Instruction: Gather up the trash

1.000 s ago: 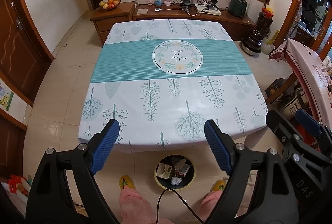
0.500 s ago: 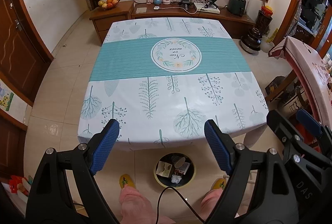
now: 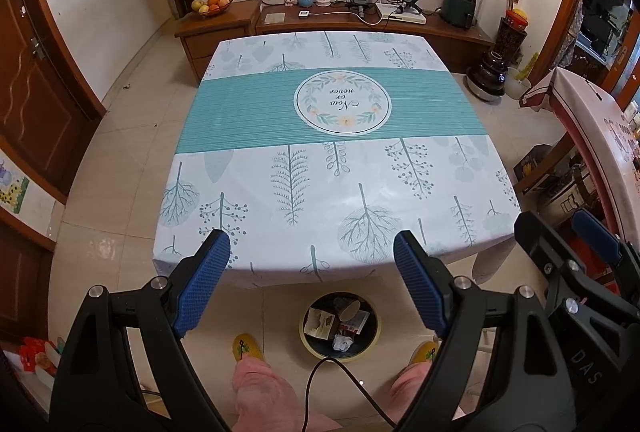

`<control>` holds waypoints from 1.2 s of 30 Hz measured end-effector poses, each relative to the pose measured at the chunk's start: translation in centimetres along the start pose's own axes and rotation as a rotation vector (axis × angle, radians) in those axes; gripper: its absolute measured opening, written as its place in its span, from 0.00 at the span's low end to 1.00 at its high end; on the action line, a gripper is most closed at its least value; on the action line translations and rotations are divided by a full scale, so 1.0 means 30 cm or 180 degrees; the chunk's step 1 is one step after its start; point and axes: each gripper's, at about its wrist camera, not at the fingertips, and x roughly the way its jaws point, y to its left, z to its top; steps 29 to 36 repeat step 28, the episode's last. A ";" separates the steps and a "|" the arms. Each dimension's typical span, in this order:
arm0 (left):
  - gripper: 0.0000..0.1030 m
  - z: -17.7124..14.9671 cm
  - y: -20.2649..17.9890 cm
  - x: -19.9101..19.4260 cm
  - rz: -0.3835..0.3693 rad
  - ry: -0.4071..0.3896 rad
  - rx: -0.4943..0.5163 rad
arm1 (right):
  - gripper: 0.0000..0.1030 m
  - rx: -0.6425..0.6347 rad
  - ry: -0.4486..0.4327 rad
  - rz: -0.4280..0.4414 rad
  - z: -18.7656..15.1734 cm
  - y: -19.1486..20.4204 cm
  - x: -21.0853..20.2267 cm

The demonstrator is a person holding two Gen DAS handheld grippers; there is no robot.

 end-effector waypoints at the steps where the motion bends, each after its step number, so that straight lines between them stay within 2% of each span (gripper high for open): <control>1: 0.79 -0.001 0.001 0.000 0.0002 -0.0004 0.0001 | 0.81 0.0001 -0.0002 0.0000 0.000 -0.001 0.000; 36: 0.79 -0.018 0.012 -0.010 0.0014 0.0010 0.0028 | 0.81 -0.0002 -0.0003 -0.0001 -0.007 -0.006 0.000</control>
